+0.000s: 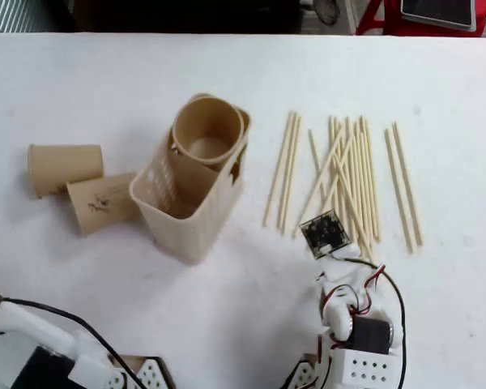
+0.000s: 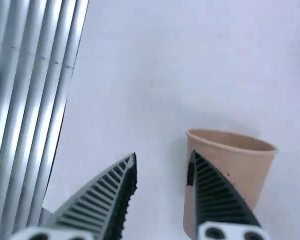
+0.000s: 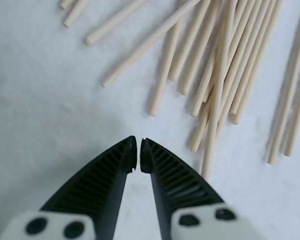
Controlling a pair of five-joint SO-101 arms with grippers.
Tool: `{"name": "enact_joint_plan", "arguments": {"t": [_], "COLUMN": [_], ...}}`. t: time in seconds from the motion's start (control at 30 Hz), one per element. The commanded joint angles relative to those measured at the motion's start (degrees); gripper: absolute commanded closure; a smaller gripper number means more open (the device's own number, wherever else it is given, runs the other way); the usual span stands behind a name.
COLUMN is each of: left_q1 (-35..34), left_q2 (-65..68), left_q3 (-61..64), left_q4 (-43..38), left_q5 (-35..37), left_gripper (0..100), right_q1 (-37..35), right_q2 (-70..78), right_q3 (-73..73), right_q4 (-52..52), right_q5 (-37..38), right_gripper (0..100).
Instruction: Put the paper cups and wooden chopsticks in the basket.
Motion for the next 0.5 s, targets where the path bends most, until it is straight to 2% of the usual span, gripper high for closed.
{"name": "enact_joint_plan", "arguments": {"t": [0.0,0.13,0.23,0.33,0.47], "left_q1": [6.2,11.47,14.02,17.8,28.62], "left_q2": [-0.66,1.01,4.44,7.16,9.71], "left_q3": [-7.47,-7.65,-7.91,-7.82,-7.38], "left_q4": [3.78,0.35,1.05,10.46,24.79], "left_q5": [6.77,9.93,5.19,2.99,11.34], "left_gripper": [82,82,82,82,82], "right_q1": [0.22,0.57,0.57,0.31,0.22], "right_q2": [-0.31,-0.31,-0.31,-0.31,-0.31], "right_q3": [0.44,0.44,0.44,0.44,0.44], "right_q4": [-0.4,-0.4,-0.4,-0.4,-0.4], "right_q5": [0.53,0.53,0.53,0.53,0.53], "right_gripper": [97.1,97.1,97.1,97.1,97.1]}}
